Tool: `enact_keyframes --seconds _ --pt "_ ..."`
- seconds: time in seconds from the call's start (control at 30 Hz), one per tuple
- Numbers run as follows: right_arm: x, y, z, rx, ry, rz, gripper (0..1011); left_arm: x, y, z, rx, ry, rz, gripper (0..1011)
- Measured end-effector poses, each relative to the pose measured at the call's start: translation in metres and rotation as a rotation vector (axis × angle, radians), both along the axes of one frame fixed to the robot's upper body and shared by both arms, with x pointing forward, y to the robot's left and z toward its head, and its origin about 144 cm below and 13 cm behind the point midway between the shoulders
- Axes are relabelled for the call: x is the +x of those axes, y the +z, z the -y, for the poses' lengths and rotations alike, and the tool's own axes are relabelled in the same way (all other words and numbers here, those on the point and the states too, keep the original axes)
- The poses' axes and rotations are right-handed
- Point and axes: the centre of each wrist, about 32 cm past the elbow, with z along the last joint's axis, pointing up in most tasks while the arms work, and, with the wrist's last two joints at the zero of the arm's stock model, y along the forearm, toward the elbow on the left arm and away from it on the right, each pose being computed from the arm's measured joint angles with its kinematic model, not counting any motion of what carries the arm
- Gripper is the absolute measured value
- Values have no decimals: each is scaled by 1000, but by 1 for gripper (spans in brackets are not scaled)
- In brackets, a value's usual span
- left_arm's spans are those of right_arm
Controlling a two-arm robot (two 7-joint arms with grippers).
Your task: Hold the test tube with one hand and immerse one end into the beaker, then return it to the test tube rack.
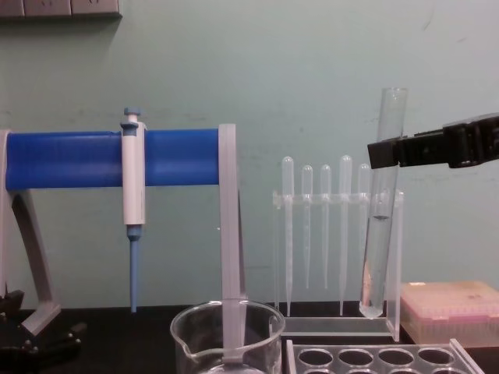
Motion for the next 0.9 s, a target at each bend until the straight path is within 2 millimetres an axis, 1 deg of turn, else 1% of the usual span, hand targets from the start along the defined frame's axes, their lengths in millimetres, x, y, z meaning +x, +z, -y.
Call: enact_keyframes --seconds 0.9 --pt "0 0 0 0 0 0 222 0 0 0 0 0 0 1000"
